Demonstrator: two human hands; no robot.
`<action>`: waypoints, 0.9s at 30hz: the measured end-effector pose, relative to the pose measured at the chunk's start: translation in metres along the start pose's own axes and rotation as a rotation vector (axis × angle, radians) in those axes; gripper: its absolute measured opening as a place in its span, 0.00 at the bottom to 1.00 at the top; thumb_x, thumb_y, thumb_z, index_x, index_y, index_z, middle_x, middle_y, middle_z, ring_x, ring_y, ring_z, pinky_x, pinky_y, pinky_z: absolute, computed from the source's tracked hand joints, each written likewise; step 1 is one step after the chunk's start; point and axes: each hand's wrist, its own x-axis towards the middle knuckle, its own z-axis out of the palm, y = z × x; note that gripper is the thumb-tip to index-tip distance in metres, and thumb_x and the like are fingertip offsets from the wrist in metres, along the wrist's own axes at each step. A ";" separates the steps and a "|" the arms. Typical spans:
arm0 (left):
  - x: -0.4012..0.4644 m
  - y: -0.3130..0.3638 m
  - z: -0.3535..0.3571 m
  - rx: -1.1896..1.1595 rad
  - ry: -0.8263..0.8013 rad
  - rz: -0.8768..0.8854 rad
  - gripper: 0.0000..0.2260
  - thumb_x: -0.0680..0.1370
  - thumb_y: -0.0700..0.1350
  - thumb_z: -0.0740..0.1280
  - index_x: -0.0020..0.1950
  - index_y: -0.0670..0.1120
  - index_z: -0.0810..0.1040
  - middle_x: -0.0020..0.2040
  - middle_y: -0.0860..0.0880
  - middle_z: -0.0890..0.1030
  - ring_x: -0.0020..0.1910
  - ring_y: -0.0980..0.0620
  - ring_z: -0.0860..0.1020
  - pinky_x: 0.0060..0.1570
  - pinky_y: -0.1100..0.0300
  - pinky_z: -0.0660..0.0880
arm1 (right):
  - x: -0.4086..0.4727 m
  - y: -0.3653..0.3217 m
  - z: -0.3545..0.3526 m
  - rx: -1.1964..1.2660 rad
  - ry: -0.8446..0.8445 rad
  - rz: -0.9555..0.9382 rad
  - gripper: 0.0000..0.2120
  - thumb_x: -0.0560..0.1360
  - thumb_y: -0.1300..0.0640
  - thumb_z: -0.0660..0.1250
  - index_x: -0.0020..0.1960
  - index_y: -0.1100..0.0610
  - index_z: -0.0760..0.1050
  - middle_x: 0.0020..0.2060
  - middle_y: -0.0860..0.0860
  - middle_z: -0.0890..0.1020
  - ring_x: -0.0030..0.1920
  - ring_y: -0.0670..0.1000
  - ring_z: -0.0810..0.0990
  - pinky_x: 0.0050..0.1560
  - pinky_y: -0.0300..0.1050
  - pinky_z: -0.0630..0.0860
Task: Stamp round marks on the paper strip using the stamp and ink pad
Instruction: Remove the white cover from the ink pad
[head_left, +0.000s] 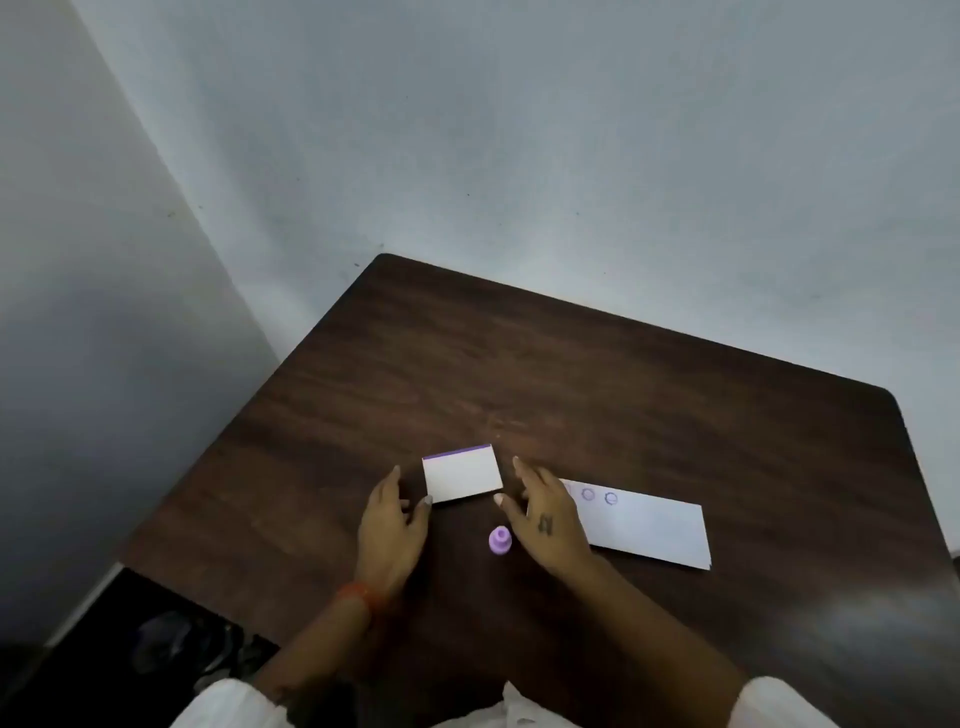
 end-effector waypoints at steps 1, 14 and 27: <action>0.003 0.001 0.001 -0.018 0.006 -0.027 0.26 0.75 0.42 0.66 0.70 0.39 0.62 0.70 0.40 0.67 0.54 0.46 0.77 0.59 0.52 0.71 | 0.005 0.000 0.002 0.003 -0.029 0.026 0.27 0.76 0.50 0.62 0.71 0.56 0.59 0.70 0.56 0.67 0.66 0.55 0.70 0.67 0.50 0.68; 0.022 0.017 0.020 -0.032 -0.018 -0.125 0.20 0.75 0.40 0.66 0.66 0.43 0.70 0.61 0.40 0.72 0.52 0.46 0.76 0.57 0.58 0.69 | 0.041 -0.012 0.008 -0.043 -0.034 0.082 0.19 0.75 0.58 0.65 0.65 0.55 0.70 0.59 0.56 0.77 0.56 0.55 0.77 0.58 0.45 0.73; 0.018 0.021 0.023 -0.077 0.089 -0.190 0.20 0.76 0.40 0.66 0.67 0.39 0.69 0.63 0.39 0.70 0.56 0.44 0.74 0.59 0.56 0.69 | 0.038 -0.025 0.012 -0.014 0.109 0.068 0.20 0.75 0.58 0.65 0.66 0.59 0.69 0.60 0.56 0.76 0.58 0.53 0.76 0.58 0.40 0.71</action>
